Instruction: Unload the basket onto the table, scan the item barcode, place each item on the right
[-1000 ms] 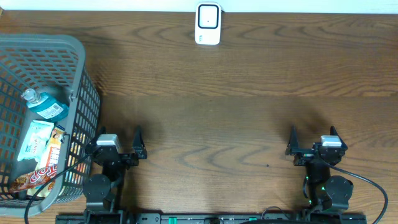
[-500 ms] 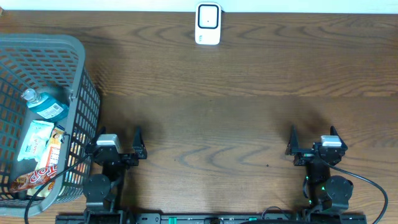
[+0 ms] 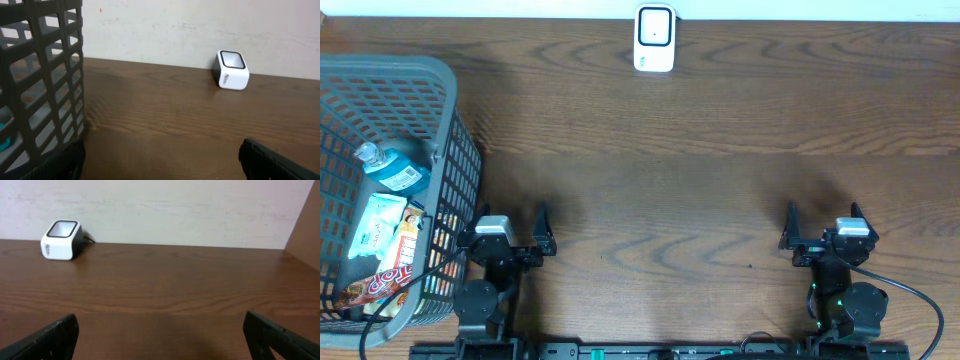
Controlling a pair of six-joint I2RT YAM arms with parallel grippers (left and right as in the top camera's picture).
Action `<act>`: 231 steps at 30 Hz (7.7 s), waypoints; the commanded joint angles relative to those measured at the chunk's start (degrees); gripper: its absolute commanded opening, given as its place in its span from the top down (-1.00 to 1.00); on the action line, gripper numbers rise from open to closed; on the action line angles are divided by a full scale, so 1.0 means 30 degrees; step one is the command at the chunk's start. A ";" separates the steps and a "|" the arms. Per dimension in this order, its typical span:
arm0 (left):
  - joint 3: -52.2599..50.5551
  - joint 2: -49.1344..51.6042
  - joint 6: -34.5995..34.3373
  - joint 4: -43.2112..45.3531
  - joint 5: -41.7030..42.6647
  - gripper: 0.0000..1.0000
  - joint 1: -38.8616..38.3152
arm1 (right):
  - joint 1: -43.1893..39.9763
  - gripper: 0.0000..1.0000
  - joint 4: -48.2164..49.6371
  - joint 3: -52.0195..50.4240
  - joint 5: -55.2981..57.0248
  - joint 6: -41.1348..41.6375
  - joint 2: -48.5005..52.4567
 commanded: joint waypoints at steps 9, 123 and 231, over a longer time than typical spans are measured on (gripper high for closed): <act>-0.0277 -0.0015 0.0197 -0.0714 0.0044 -0.97 0.0051 | -0.0117 -0.99 -0.0095 -0.0022 0.0226 -0.0095 -0.0015; 2.7693 2.7073 -1.5424 -1.5395 -0.4532 -0.96 0.9814 | -0.0117 -0.99 -0.0095 -0.0022 0.0226 -0.0095 -0.0015; 2.7219 2.1507 -1.7318 -1.7063 0.1916 0.54 -0.1064 | -0.0117 -0.99 -0.0095 -0.0022 0.0226 -0.0095 -0.0015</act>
